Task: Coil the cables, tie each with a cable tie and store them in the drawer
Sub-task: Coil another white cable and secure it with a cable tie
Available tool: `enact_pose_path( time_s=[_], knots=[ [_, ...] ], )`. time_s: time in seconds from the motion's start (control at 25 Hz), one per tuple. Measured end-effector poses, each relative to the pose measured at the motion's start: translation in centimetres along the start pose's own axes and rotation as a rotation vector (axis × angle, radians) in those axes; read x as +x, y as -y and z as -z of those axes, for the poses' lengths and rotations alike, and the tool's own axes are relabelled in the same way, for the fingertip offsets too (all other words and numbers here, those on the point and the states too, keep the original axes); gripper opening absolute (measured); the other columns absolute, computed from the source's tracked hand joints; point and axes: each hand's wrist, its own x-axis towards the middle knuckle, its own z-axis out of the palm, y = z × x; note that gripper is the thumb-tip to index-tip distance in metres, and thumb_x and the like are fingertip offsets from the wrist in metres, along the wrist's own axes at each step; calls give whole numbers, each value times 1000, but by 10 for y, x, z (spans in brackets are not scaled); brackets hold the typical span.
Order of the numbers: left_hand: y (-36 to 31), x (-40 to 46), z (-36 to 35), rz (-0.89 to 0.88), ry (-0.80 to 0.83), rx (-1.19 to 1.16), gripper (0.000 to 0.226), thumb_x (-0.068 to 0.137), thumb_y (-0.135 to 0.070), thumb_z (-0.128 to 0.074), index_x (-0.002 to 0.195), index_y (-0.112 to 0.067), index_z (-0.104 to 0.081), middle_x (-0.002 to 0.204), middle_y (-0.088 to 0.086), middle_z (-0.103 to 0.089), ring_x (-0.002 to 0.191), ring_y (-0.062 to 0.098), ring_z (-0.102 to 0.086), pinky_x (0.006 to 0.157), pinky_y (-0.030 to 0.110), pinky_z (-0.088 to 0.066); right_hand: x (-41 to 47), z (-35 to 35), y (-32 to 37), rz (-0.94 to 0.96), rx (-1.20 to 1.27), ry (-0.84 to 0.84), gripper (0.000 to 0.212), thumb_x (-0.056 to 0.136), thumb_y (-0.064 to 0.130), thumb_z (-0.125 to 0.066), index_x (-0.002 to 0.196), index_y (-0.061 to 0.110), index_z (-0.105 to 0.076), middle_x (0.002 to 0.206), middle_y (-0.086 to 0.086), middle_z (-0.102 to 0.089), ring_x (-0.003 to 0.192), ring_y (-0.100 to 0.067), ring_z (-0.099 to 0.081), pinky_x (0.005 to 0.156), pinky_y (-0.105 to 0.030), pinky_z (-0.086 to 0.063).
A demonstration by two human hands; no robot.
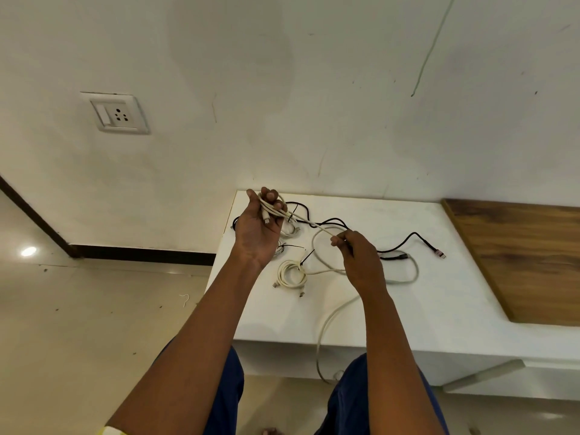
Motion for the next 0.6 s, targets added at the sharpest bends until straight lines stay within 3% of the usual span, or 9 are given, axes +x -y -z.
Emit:
enact_pose_path(
  time_s=[0.08, 0.16, 0.24, 0.36, 0.48, 0.6],
  knots=[
    [2, 1, 1, -28, -26, 71, 32, 102, -33, -33, 84, -13, -53, 68, -4, -66, 58, 10, -60, 66, 20, -50, 1, 0, -1, -8, 116, -15, 17, 96, 16, -49, 86, 23, -61, 93, 6, -62, 80, -1, -54, 70, -16, -37],
    [5, 2, 3, -54, -58, 119, 32, 102, -32, -32, 85, -14, -51, 77, -1, -73, 64, 11, -66, 68, 21, -52, 1, 2, 2, -5, 174, -29, 20, 95, 16, -52, 82, 29, -61, 86, 9, -62, 70, 5, -50, 66, -12, -35],
    [6, 4, 6, -79, -91, 125, 32, 103, -31, -29, 84, -14, -48, 84, 3, -75, 72, 13, -70, 70, 23, -54, -1, 2, 9, -16, 168, -4, 23, 94, 26, -54, 76, 41, -56, 76, 16, -58, 62, 6, -46, 61, -20, -35],
    [9, 7, 9, -132, -180, 221, 32, 104, -32, -25, 83, -16, -43, 94, 7, -72, 78, 14, -72, 71, 24, -54, -4, -1, 18, 38, 131, 77, 21, 95, 35, -51, 76, 42, -54, 69, 16, -56, 62, 1, -48, 61, -25, -36],
    [16, 7, 11, -146, -267, 499, 30, 104, -33, -22, 86, -17, -39, 104, 8, -69, 81, 12, -70, 73, 23, -52, -5, -5, 28, 117, 133, 179, 14, 95, 33, -50, 85, 32, -59, 81, 9, -67, 74, -10, -56, 71, -29, -43],
    [27, 4, 15, -176, -247, 860, 28, 104, -33, -24, 93, -14, -41, 99, 5, -70, 82, 8, -66, 76, 16, -49, -7, -8, 33, 168, 146, 197, 18, 96, 29, -50, 90, 20, -64, 80, 16, -62, 74, -4, -54, 71, -23, -41]
  ],
)
